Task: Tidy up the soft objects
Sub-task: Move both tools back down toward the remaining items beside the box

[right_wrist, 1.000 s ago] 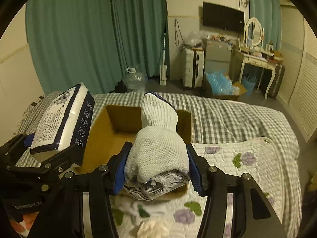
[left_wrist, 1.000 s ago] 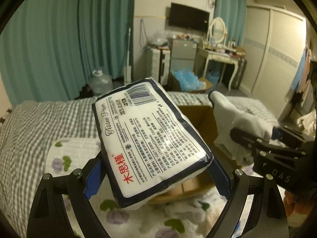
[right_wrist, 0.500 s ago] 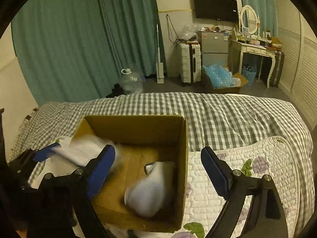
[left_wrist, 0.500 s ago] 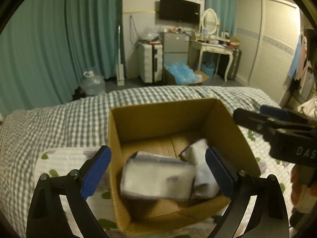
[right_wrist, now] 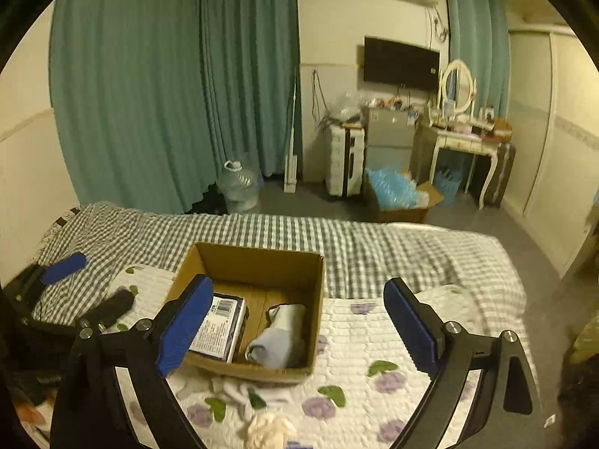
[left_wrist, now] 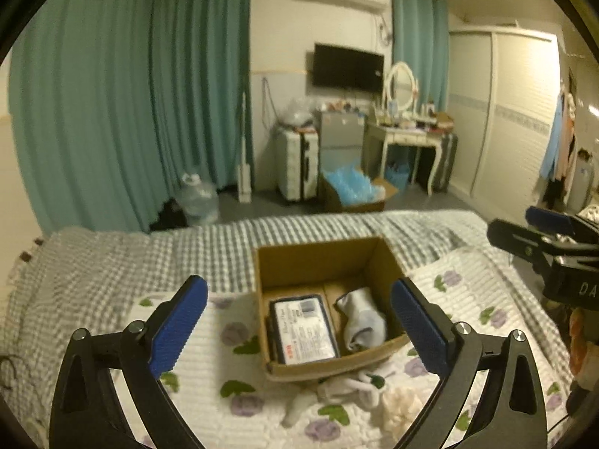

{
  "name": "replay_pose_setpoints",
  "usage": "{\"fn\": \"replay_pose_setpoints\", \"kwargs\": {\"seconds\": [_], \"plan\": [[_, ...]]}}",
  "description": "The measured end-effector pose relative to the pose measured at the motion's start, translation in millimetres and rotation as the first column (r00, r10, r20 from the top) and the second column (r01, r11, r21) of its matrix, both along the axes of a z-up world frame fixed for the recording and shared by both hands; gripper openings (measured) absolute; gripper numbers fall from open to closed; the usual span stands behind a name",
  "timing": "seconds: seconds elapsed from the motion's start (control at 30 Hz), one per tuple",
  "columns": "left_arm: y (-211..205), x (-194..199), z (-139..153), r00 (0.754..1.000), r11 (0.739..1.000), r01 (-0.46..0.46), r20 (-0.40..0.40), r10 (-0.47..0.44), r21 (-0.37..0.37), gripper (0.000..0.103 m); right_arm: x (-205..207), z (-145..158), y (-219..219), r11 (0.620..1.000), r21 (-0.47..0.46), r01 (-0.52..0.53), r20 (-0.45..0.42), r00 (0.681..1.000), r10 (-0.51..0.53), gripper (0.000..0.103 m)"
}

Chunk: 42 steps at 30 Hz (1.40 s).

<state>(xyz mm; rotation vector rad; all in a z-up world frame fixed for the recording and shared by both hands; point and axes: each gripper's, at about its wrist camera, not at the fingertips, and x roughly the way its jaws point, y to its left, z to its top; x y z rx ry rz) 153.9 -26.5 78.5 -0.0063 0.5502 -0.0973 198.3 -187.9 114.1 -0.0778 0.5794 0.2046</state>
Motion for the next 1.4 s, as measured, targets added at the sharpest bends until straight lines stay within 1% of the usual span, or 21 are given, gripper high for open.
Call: {"fn": "replay_pose_setpoints", "kwargs": {"seconds": [0.17,0.3,0.5,0.6,0.67,0.8,0.93,1.0,1.1,1.17,1.27,1.3,1.37,1.4], "plan": [[4,-51,30,0.997,1.0,-0.026,0.067,0.026,0.008,0.101,-55,27,0,1.0,-0.026,0.0,0.041,0.999,0.001,0.097],[6,-85,40,0.994,0.999,-0.033,0.101,0.033,-0.002,0.101,-95,35,2,0.999,-0.038,0.006,0.065,0.998,-0.004,0.1],[5,-118,39,0.991,1.0,-0.007,0.137,0.008,-0.004,0.101,-129,23,-4,0.995,-0.079,0.059,0.042,0.998,-0.056,0.1],[2,-124,33,0.991,1.0,-0.009,0.136,0.01,-0.01,0.101,-135,11,-9,0.997,-0.057,0.052,0.018,0.999,-0.051,0.1],[-1,-127,26,0.992,1.0,0.002,0.127,0.001,-0.022,0.101,-135,0,-11,0.997,-0.048,0.058,-0.005,0.998,-0.058,0.1],[-6,-125,6,0.996,0.999,-0.006,0.088,0.009,-0.033,0.101,-131,-27,-14,0.996,-0.049,0.068,-0.041,0.997,-0.07,0.1],[-7,-123,-24,0.998,0.999,-0.02,0.058,0.022,-0.036,0.101,-116,-66,-14,0.997,-0.055,0.055,-0.126,0.99,-0.061,0.1],[-5,-116,-41,0.999,0.998,-0.034,0.031,0.035,-0.047,0.101,-108,-88,-16,0.996,-0.067,0.055,-0.167,0.984,-0.066,0.1],[-3,-102,-68,0.998,0.997,-0.058,-0.029,0.057,-0.057,0.101,-99,-112,-15,0.996,-0.069,0.051,-0.215,0.975,-0.064,0.1],[1,-94,-88,0.995,0.995,-0.08,-0.07,0.075,-0.067,0.101,-93,-128,-11,0.996,-0.077,0.04,-0.236,0.97,-0.057,0.1],[6,-84,-110,0.991,0.993,-0.078,-0.118,0.067,-0.093,0.101,-85,-151,-1,0.994,-0.107,0.02,-0.256,0.966,-0.047,0.1],[8,-83,-117,0.989,0.992,-0.083,-0.128,0.071,-0.092,0.101,-82,-159,3,0.993,-0.115,0.009,-0.263,0.964,-0.04,0.1],[9,-78,-132,0.985,0.993,-0.095,-0.151,0.084,-0.066,0.101,-75,-175,13,0.992,-0.124,-0.016,-0.285,0.958,-0.02,0.099],[10,-77,-138,0.983,0.994,-0.09,-0.164,0.08,-0.059,0.101,-71,-185,18,0.992,-0.124,-0.03,-0.304,0.953,-0.009,0.097]]}}
